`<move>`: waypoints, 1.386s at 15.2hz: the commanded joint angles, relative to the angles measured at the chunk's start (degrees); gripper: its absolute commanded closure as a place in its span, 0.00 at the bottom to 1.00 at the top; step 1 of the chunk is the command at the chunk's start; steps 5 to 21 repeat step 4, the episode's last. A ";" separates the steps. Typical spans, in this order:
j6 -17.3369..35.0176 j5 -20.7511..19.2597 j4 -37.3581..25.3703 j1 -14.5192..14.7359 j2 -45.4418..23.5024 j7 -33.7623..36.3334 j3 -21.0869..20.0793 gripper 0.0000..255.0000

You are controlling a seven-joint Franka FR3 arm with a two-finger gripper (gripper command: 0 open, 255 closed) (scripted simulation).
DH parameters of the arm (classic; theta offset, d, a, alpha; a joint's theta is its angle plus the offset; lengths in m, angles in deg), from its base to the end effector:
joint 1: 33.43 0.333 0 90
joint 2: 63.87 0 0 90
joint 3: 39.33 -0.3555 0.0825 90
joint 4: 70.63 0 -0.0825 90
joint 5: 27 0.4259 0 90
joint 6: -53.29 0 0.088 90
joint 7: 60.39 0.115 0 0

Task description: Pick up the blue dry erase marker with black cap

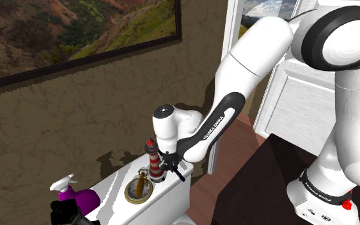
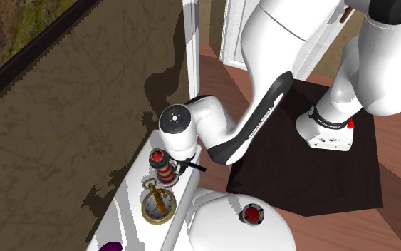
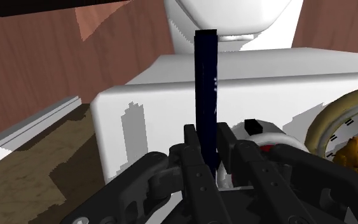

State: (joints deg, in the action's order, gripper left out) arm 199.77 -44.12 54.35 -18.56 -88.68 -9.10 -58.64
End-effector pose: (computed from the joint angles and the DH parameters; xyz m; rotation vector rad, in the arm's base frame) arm 0.4883 0.3386 0.1890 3.1110 -0.1152 0.0018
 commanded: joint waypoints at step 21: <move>-1.76 1.41 0.43 -0.78 2.29 -1.05 -0.96 1.00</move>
